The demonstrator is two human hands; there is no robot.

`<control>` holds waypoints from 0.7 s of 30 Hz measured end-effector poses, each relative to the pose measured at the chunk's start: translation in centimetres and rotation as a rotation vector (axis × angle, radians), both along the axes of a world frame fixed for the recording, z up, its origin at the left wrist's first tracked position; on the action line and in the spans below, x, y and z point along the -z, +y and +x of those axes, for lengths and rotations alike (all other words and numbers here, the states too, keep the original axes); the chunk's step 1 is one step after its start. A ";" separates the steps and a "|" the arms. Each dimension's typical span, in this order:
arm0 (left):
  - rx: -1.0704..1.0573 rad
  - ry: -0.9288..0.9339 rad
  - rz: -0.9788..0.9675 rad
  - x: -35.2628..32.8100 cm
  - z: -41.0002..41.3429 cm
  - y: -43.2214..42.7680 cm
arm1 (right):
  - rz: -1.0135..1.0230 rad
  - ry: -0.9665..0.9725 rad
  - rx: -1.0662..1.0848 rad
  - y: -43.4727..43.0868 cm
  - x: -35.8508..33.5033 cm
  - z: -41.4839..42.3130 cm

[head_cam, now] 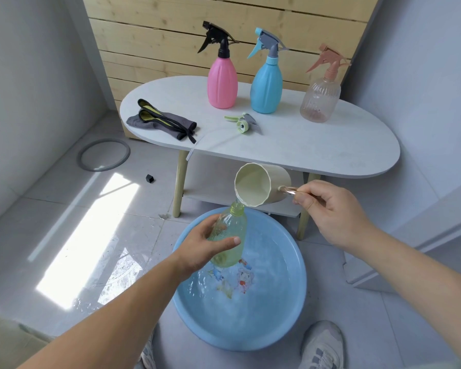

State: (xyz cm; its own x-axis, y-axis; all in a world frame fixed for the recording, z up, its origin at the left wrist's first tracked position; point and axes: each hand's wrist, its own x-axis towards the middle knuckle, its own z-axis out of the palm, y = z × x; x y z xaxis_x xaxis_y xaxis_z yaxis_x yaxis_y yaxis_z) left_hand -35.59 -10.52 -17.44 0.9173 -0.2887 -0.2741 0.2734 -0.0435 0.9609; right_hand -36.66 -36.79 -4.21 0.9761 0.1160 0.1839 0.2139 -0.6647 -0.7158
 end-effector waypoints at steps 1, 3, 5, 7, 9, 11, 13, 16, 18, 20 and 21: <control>-0.001 0.002 0.002 0.0 0.0 0.0 | 0.001 -0.004 -0.001 0.0 0.0 0.0; 0.002 0.001 0.002 -0.1 0.0 -0.1 | 0.000 -0.009 -0.006 0.0 0.0 0.1; 0.001 0.000 0.000 -0.1 0.0 0.0 | -0.005 -0.016 -0.012 0.0 0.0 0.1; 0.005 0.001 -0.002 -0.1 0.0 0.0 | -0.008 -0.027 -0.017 0.0 0.0 0.2; 0.010 0.001 -0.002 -0.1 0.0 0.0 | -0.007 -0.037 -0.024 0.0 0.0 0.2; 0.015 -0.003 0.001 -0.2 0.0 -0.1 | -0.004 -0.046 -0.032 0.0 0.0 0.2; 0.015 -0.004 -0.002 -0.2 0.0 -0.1 | -0.001 -0.053 -0.033 -0.1 0.0 0.2; 0.001 -0.006 -0.003 0.0 0.1 -0.1 | -0.009 -0.065 -0.031 -0.1 0.1 0.3; -0.003 -0.016 0.001 0.2 0.2 -0.1 | -0.019 -0.083 -0.047 -0.1 0.0 0.3; -0.001 -0.021 -0.002 0.3 0.1 -0.1 | -0.018 -0.094 -0.061 -0.1 0.0 0.2; 0.001 -0.020 -0.006 0.2 0.1 -0.1 | -0.020 -0.096 -0.064 -0.1 0.0 0.2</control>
